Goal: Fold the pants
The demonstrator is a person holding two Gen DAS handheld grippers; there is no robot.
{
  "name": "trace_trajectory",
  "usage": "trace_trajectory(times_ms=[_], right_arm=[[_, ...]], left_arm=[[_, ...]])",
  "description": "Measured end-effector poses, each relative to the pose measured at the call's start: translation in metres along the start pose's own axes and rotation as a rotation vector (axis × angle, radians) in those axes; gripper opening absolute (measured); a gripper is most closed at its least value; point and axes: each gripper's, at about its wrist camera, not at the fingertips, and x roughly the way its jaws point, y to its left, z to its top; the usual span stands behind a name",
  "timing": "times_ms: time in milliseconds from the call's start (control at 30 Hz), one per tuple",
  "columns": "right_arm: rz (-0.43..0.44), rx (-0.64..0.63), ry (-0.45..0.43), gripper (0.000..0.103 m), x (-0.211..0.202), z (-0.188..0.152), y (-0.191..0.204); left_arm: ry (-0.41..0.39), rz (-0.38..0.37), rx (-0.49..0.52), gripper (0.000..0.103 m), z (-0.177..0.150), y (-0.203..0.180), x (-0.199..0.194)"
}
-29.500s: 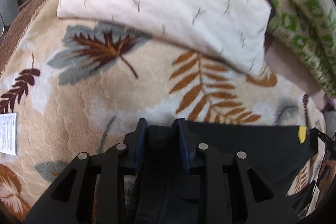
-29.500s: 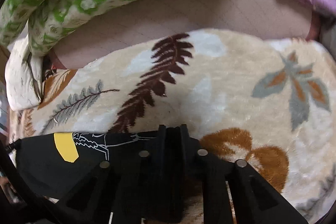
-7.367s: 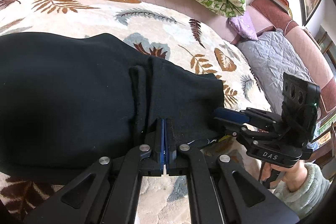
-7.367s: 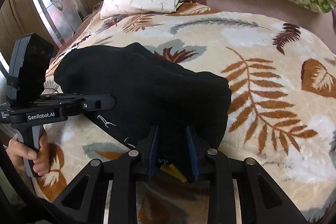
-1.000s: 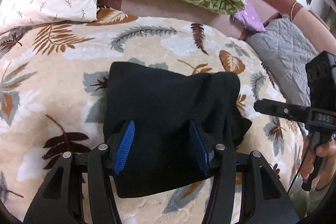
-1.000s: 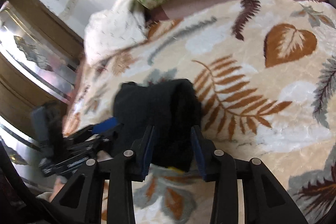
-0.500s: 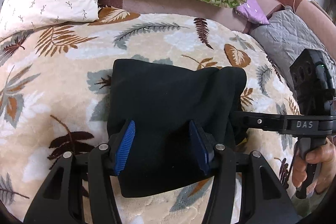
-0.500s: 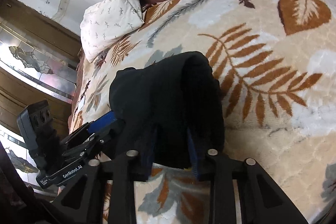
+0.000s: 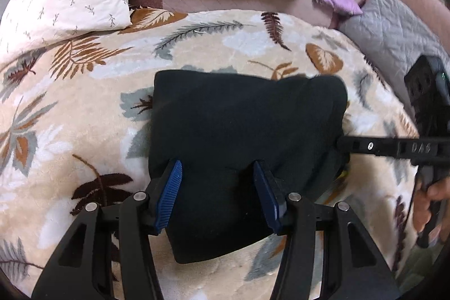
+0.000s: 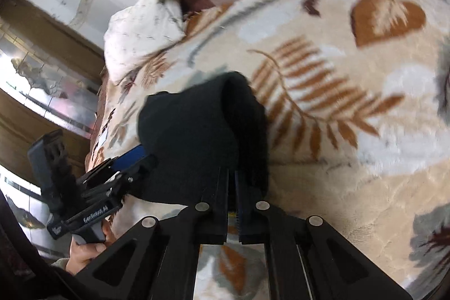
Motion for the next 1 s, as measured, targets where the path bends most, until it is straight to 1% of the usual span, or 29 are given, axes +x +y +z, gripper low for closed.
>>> trace_trajectory(times_ms=[33,133,167,200,233,267,300,333,367,400,467,533,567,600,633,667,700,733,767,867,933,1000], right_arm=[[0.004,0.003,-0.003,0.003,0.001,0.000,-0.002],[-0.031,-0.033,-0.007,0.004,-0.001,-0.001,0.006],[-0.043,-0.054,-0.005,0.005,-0.004,0.000,0.011],[-0.048,-0.063,-0.006,0.011,-0.006,0.001,0.014],[-0.051,-0.070,-0.017,0.011,-0.013,0.002,0.020],[-0.064,-0.087,-0.045,0.016,-0.022,0.005,0.027],[-0.074,-0.107,-0.065,0.026,-0.028,0.008,0.032],[-0.084,-0.129,-0.094,0.031,-0.036,0.012,0.039],[-0.105,-0.151,-0.122,0.043,-0.040,0.018,0.046],[-0.128,-0.165,-0.138,0.051,-0.040,0.026,0.053],[-0.131,-0.162,-0.138,0.051,-0.033,0.039,0.058],[-0.155,-0.149,-0.123,0.051,-0.017,0.052,0.058],[-0.164,-0.139,-0.109,0.047,-0.010,0.056,0.056],[-0.167,-0.122,-0.093,0.027,-0.001,0.060,0.052],[-0.162,-0.112,-0.087,0.018,0.003,0.061,0.049],[-0.143,-0.096,-0.070,0.017,0.010,0.063,0.045],[-0.136,-0.087,-0.072,0.014,0.010,0.063,0.042],[-0.130,-0.087,-0.082,0.012,0.009,0.062,0.040],[-0.126,-0.089,-0.101,0.010,0.006,0.060,0.038],[-0.110,-0.046,-0.134,0.008,0.001,0.056,0.028],[-0.119,-0.035,-0.129,0.008,0.006,0.053,0.021],[-0.139,-0.033,-0.113,0.008,0.019,0.048,0.014]], left_arm=[[-0.008,-0.001,-0.001,0.052,-0.001,0.000,-0.001],[-0.030,-0.033,-0.024,0.052,0.002,0.004,-0.010],[-0.046,-0.047,-0.028,0.052,0.003,0.005,-0.017],[-0.076,-0.065,-0.028,0.052,0.006,0.005,-0.028],[-0.099,-0.069,-0.023,0.052,0.008,0.004,-0.036],[-0.123,-0.069,-0.018,0.052,0.012,0.004,-0.044],[-0.143,-0.073,-0.019,0.052,0.019,0.004,-0.050],[-0.147,-0.077,-0.021,0.052,0.023,0.005,-0.051],[-0.139,-0.068,-0.029,0.052,0.033,0.008,-0.048],[-0.124,-0.059,-0.037,0.052,0.038,0.010,-0.042],[-0.070,-0.056,-0.083,0.052,0.052,0.022,-0.022],[-0.049,-0.049,-0.123,0.052,0.058,0.030,-0.009],[-0.039,-0.056,-0.158,0.052,0.061,0.037,-0.001],[-0.032,-0.063,-0.188,0.052,0.061,0.043,0.004],[-0.021,-0.062,-0.218,0.052,0.062,0.048,0.010],[-0.004,-0.065,-0.245,0.052,0.061,0.053,0.016],[0.020,-0.074,-0.265,0.052,0.060,0.056,0.024],[0.048,-0.072,-0.271,0.052,0.057,0.058,0.033],[0.056,-0.065,-0.265,0.052,0.056,0.056,0.037],[0.048,-0.051,-0.269,0.052,0.053,0.052,0.044],[0.047,-0.050,-0.282,0.054,0.050,0.054,0.048],[0.061,-0.072,-0.305,0.055,0.047,0.059,0.053]])
